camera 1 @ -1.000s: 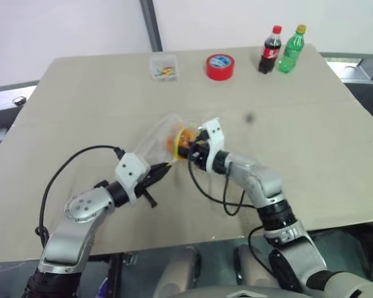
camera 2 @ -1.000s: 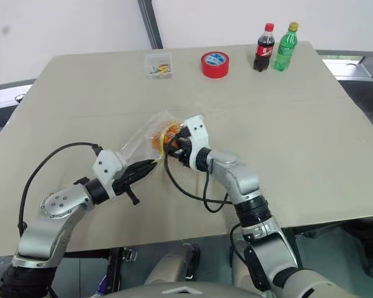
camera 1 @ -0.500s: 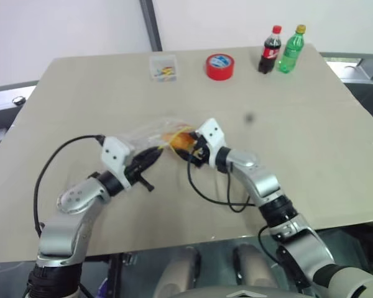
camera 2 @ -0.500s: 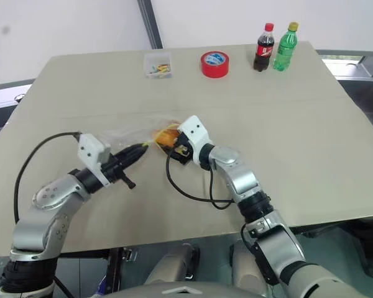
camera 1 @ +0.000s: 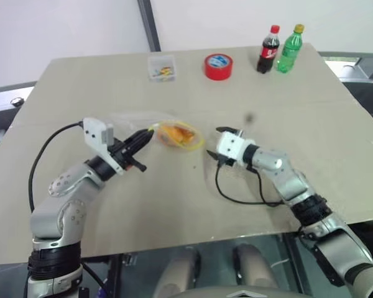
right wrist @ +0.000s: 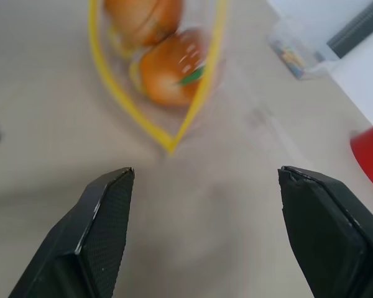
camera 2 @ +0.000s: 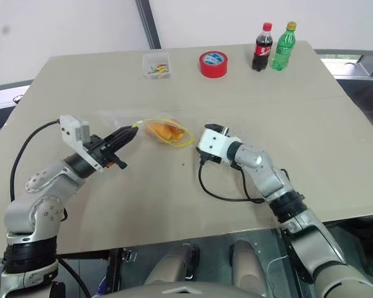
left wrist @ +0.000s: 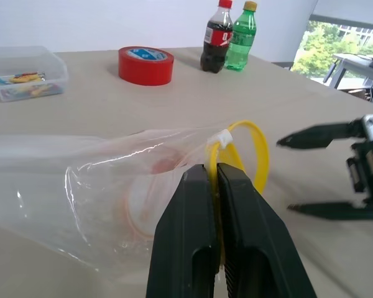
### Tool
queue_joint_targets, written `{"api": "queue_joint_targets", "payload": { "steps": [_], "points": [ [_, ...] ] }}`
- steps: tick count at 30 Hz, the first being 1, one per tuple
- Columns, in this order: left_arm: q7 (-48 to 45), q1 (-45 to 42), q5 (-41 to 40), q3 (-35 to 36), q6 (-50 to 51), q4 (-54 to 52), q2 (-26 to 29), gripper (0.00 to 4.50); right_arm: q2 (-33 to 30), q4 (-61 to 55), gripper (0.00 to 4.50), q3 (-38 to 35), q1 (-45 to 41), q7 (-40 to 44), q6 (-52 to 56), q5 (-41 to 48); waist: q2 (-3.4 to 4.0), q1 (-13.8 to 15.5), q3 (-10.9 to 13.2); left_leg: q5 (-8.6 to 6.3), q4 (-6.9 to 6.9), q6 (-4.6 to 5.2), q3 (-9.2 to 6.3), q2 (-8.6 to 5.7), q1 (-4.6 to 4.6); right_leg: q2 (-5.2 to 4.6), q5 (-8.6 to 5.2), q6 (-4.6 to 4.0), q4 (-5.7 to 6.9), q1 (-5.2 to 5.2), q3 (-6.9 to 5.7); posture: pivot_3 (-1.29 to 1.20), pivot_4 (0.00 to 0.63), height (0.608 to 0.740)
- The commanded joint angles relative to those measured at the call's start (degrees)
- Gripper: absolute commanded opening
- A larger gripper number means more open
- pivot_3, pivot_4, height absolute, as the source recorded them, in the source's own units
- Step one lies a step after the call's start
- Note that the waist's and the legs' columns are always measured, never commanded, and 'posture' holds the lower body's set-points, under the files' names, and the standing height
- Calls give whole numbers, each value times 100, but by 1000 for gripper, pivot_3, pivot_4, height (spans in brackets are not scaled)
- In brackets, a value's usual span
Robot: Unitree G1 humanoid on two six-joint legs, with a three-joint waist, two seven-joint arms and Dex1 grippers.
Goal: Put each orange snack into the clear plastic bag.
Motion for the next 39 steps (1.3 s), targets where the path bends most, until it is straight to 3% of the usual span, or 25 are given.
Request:
{"api": "queue_joint_targets", "payload": {
  "steps": [1,5,8,10,14,20,29,32,36,39],
  "points": [
    [25,-95,-162,210,26,-97,96,0,329,804,3766,132,-499,-428,-609,-333,-1,-15,-1,0,0,0,0,0,0,0,0,0,0,0,1,0,150,740],
    [84,-121,-190,226,53,-107,99,0,780,1566,3766,29,-808,-709,-893,-334,-2,-5,-2,0,0,-2,3,8,4,8,4,-6,0,0,3,0,150,740],
    [134,-92,-223,237,71,-163,96,0,924,1841,2565,-43,-903,-729,-984,-303,-3,-5,-2,0,0,-2,3,7,2,8,4,-7,-3,1,4,0,150,740],
    [202,-85,-266,251,95,-214,78,0,967,1827,1501,-87,-885,-688,-1006,-247,-3,-3,-2,0,0,-2,3,7,2,8,4,-7,-4,1,4,0,150,740],
    [277,-112,-296,221,112,-259,82,0,978,1656,48,-330,-864,-781,-932,-92,-3,-7,-2,0,0,-2,1,8,2,9,4,-7,-3,1,3,0,150,740],
    [338,-697,-234,62,78,27,114,0,347,1309,48,-925,-1219,-698,-615,11,-2,24,-1,-1,2,-3,0,7,1,9,4,-7,-2,1,1,0,150,740],
    [-119,-3341,1273,-1014,-1400,2844,39,0,-1306,2585,48,-1112,-2903,-695,-1088,-377,-8,-9,2,-1,0,-4,-4,5,-10,8,7,-10,-20,1,-9,0,150,740],
    [-462,-3228,1479,-1216,-1883,2863,34,0,-1648,1778,48,-1241,-2425,-386,-911,-231,-7,-57,1,-1,-15,-3,1,4,-19,2,7,-9,-48,-6,-2,0,150,740],
    [-631,-2398,1596,-1386,-2185,2192,-35,0,-1932,30,48,-1291,-1131,60,-213,-108,-7,-171,-1,-2,-29,-2,-3,13,-23,-12,7,-8,-85,-8,-2,0,150,740],
    [-691,-1459,2151,-1728,-2844,1694,16,0,-1976,-1197,48,-1257,-10,404,349,-1,-3,-186,-2,-2,-16,-2,-2,15,-62,-11,8,-8,-66,-53,1,0,150,740]
  ]
}}
